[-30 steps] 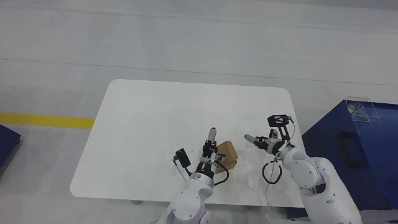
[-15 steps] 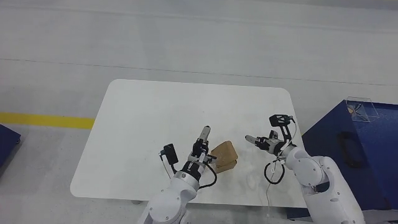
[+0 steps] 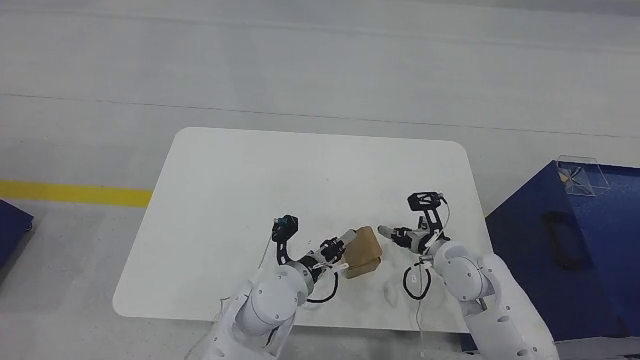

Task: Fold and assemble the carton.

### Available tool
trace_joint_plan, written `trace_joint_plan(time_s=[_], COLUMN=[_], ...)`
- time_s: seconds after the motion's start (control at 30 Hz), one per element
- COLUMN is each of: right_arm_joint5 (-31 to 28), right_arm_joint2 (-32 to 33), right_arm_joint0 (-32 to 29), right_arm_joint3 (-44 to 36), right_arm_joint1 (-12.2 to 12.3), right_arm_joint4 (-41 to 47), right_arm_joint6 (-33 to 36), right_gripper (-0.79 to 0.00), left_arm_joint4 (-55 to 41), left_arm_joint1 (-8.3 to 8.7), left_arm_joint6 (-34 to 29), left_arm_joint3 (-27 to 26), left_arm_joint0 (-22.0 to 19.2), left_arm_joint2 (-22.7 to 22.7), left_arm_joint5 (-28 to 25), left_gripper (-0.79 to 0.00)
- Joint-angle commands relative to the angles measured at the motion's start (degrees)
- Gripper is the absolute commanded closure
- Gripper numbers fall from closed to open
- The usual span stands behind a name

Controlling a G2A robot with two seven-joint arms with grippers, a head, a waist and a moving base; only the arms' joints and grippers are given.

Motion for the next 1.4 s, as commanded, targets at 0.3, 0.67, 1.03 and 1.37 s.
trace_joint_plan(time_s=[0.3, 0.67, 1.03, 1.37], right_arm_joint5=[-1.4, -2.5, -1.7, -2.1], right_arm_joint2=[1.4, 0.2, 1.5, 0.8], right_arm_joint0=[-0.7, -2.2, -2.0, -3.0], right_arm_joint3=[-0.5, -1.4, -1.3, -2.0], right_arm_joint1=[0.0, -0.1, 0.0, 0.0], right_arm_joint4=[2.8, 2.9, 2.4, -0.2], right_arm_joint6=[-1.5, -2.6, -3.8, -4.6], right_gripper=[-0.785, -0.785, -0.785, -0.785], left_arm_joint4=[-0.4, -2.6, -4.9, -6.2], left_arm_joint1=[-0.16, -0.46, -0.61, -0.74], left_arm_joint6=[1.1, 2.4, 3.5, 4.6], left_arm_joint3=[5.7, 9.5, 11.8, 12.7], left_arm_joint0=[-2.8, -4.4, -5.6, -5.8], left_arm_joint2=[1.0, 3.4, 4.5, 6.1], left_arm_joint5=[-0.3, -2.7, -4.3, -5.9], left_gripper=[-0.785, -0.440, -0.372, -0.339])
